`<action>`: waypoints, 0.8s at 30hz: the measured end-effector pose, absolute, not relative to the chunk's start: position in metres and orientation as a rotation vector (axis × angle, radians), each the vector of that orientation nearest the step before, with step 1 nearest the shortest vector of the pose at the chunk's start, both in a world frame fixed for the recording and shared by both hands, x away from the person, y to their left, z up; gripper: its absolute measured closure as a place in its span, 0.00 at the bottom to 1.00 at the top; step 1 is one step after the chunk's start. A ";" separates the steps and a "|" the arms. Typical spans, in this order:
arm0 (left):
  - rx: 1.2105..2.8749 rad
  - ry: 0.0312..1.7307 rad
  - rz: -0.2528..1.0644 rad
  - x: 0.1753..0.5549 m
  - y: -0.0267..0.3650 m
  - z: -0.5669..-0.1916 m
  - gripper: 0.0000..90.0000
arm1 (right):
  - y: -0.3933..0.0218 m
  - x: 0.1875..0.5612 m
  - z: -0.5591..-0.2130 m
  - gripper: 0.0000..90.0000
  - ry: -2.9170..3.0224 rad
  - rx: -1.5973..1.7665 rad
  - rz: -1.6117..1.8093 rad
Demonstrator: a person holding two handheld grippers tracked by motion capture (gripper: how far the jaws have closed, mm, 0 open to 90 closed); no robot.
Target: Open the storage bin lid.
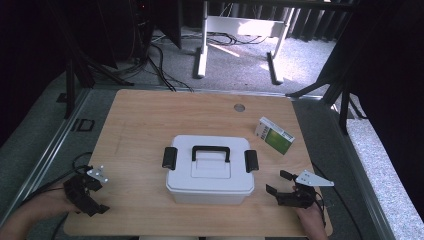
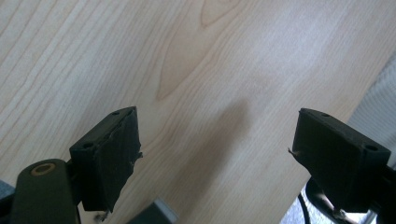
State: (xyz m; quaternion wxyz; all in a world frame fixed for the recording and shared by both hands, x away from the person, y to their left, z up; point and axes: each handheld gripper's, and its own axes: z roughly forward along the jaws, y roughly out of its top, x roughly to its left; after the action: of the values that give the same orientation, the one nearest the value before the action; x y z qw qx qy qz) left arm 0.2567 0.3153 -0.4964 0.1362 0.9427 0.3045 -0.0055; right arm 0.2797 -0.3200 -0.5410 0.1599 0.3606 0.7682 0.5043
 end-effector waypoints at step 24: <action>2.845 0.745 -0.030 0.273 0.284 -0.448 0.18 | -0.322 0.279 -0.542 0.14 2.195 1.032 1.452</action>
State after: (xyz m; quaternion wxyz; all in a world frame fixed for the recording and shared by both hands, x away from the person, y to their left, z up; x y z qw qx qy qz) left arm 0.2727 0.2843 -0.4476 0.1002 0.9625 0.2521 -0.0101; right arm 0.2791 -0.3216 -0.5424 0.1567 0.3607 0.7667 0.5074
